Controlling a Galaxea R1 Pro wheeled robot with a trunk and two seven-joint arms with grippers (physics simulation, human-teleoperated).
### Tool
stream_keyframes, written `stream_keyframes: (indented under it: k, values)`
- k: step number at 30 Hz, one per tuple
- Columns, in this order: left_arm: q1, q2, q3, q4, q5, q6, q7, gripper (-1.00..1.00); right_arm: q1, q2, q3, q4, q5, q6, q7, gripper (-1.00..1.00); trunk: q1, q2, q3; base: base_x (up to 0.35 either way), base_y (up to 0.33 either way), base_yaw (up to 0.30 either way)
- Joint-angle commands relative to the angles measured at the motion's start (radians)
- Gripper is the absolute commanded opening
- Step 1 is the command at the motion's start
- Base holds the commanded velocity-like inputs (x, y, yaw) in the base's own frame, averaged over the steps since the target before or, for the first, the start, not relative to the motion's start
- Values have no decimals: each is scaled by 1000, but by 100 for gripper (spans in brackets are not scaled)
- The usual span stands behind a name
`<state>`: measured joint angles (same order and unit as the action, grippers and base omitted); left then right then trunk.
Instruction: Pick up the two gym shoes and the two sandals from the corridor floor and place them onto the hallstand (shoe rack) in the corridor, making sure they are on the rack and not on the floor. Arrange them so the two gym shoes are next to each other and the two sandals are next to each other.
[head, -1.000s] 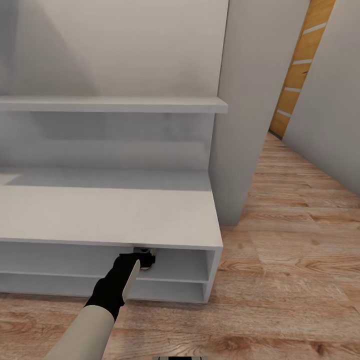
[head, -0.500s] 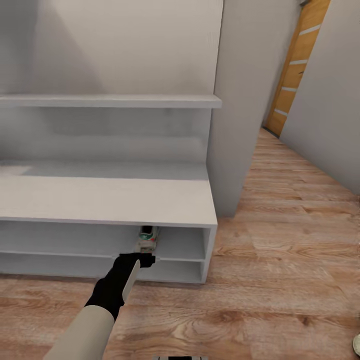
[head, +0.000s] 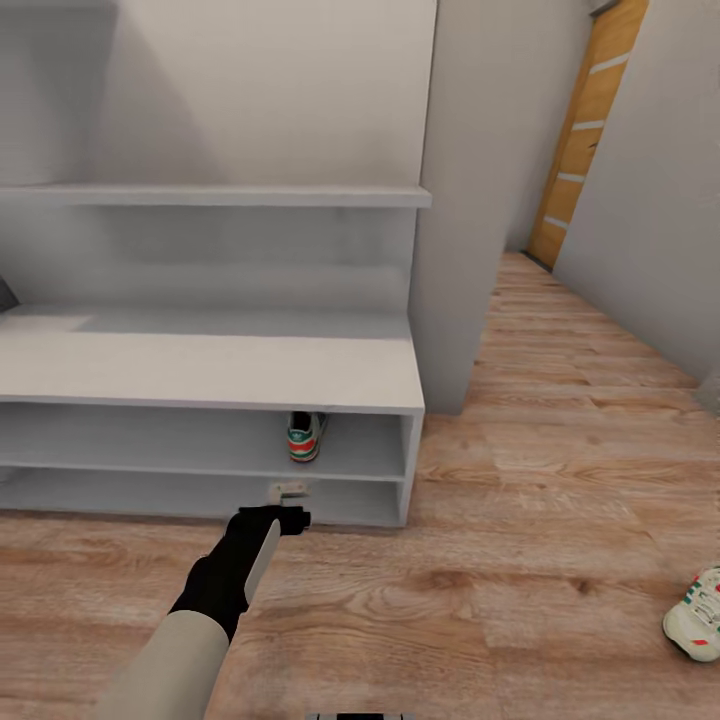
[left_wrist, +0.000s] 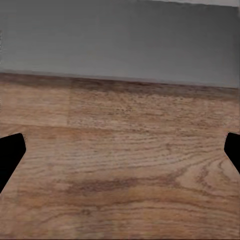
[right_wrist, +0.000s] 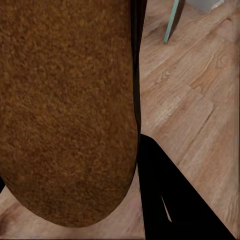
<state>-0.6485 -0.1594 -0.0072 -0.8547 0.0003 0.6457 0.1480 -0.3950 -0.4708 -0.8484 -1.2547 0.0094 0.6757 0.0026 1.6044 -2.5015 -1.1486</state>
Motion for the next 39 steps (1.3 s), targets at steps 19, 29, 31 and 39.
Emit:
stream_keyframes:
  k: [19, 29, 31, 39]
  values:
    - [4, 59, 0, -1, -4, -26, 2, 100, -1, 7, 0, 0, -2, 7, -4, -100, -1, 0, -1, -137, 47, 0]
    - [9, 63, 0, -1, -2, -107, -1, 100, -1, 8, 0, 0, -2, 7, -4, -100, -1, 0, -1, -259, 215, 0]
    - [9, 63, 0, -1, -1, -108, -1, 100, -1, 8, 0, 0, -2, 7, -4, -100, -1, 0, -1, -235, 236, 0]
    - [9, 74, 0, -1, 1, -110, -4, 100, -1, 8, 0, 0, -2, 7, -4, -100, -1, 0, -1, -225, 244, 0]
